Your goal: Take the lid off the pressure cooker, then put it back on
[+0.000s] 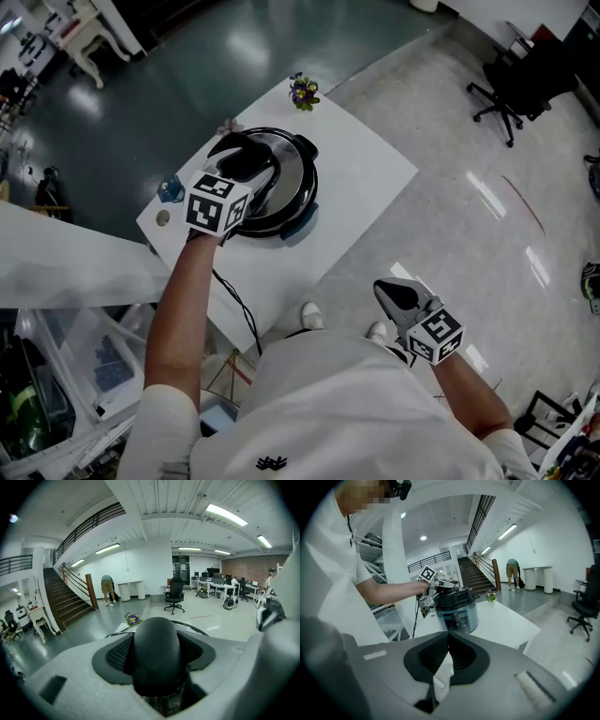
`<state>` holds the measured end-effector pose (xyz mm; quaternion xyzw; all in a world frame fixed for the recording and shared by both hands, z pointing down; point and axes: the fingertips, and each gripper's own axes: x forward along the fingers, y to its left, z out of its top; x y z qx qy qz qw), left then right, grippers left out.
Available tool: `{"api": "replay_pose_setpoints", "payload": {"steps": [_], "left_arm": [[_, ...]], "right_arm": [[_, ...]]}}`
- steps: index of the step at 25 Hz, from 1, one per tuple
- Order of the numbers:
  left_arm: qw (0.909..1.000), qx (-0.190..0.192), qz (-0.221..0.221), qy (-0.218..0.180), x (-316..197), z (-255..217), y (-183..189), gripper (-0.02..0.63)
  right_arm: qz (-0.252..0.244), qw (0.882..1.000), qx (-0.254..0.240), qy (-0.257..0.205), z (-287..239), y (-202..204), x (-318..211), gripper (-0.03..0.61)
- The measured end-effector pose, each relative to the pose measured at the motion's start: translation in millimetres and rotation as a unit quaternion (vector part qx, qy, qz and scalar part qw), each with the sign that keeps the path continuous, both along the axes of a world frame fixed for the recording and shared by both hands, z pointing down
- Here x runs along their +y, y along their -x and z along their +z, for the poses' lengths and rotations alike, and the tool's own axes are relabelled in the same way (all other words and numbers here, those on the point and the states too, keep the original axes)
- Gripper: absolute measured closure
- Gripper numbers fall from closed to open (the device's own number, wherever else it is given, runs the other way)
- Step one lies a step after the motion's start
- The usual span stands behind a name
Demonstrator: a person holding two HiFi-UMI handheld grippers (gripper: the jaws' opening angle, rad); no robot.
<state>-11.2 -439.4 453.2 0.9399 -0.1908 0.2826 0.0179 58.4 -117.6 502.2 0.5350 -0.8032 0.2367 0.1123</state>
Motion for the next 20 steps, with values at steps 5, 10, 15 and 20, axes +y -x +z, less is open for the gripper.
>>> {"api": "replay_pose_setpoints", "payload": {"steps": [5,10,15,20], "left_arm": [[0.9997,-0.015,0.003,-0.020,2,-8,-1,0.325],[0.9999,-0.011,-0.004,-0.013,6,-14,2,0.325],[0.9997,-0.009,-0.017,-0.017,9,-25,9,0.325],[0.9993,-0.005,-0.029,-0.022,16,-37,17,0.325]], "right_arm": [[-0.001,1.000,-0.001,-0.001,0,-5,6,0.565],[-0.004,1.000,-0.004,-0.004,-1,-11,12,0.565],[-0.013,1.000,-0.008,-0.006,0,-16,19,0.565],[-0.026,1.000,-0.012,-0.008,0,-17,24,0.565]]}}
